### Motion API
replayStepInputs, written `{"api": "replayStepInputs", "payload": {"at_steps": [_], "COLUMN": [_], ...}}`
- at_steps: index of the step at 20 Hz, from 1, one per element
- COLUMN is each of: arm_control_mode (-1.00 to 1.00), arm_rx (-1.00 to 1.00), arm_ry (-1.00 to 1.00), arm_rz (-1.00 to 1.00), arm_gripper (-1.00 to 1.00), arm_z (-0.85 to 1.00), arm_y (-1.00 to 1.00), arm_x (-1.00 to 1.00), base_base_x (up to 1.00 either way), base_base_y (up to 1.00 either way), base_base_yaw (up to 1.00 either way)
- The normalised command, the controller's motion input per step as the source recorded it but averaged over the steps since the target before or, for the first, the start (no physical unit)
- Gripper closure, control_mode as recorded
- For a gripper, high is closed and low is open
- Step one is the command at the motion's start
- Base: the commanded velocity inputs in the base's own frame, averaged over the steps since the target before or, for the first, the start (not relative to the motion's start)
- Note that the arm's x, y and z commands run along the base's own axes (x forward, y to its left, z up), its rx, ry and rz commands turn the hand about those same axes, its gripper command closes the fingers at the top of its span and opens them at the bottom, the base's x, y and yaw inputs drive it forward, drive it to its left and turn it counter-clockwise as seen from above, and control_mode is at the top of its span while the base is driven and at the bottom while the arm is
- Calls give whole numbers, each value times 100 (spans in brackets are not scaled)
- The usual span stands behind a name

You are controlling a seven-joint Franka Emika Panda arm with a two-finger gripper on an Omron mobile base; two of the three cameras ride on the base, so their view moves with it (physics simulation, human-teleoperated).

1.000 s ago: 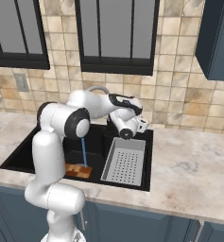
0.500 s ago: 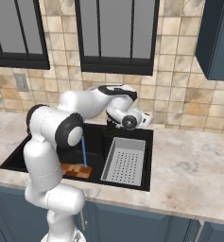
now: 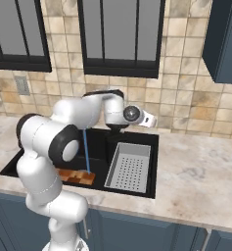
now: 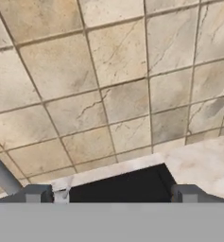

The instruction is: Turn on the sink faucet with hot water and rinse the cutting board for ten seconds, then turn off the faucet. Push the cutting board to reach the water if necessary.

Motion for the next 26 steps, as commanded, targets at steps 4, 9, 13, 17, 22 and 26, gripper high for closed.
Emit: {"api": "replayStepInputs", "payload": {"at_steps": [4, 9, 13, 17, 22, 26], "arm_control_mode": [-100, -100, -100, -100, -100, -100], "arm_rx": [9, 3, 4, 3, 1, 0], "arm_ry": [21, 10, 5, 0, 0, 0], "arm_rz": [0, 0, 0, 1, 7, 13], "arm_gripper": [-100, -100, -100, -100, -100, -100], "arm_z": [12, 0, 0, 0, -20, -31], "arm_y": [-5, 0, 0, 0, 0, 0], "arm_x": [-23, -3, 0, 0, 0, 0], "base_base_x": [0, 0, 0, 0, 0, 0], "base_base_y": [0, 0, 0, 0, 0, 0], "base_base_yaw": [0, 0, 0, 0, 0, 0]}}
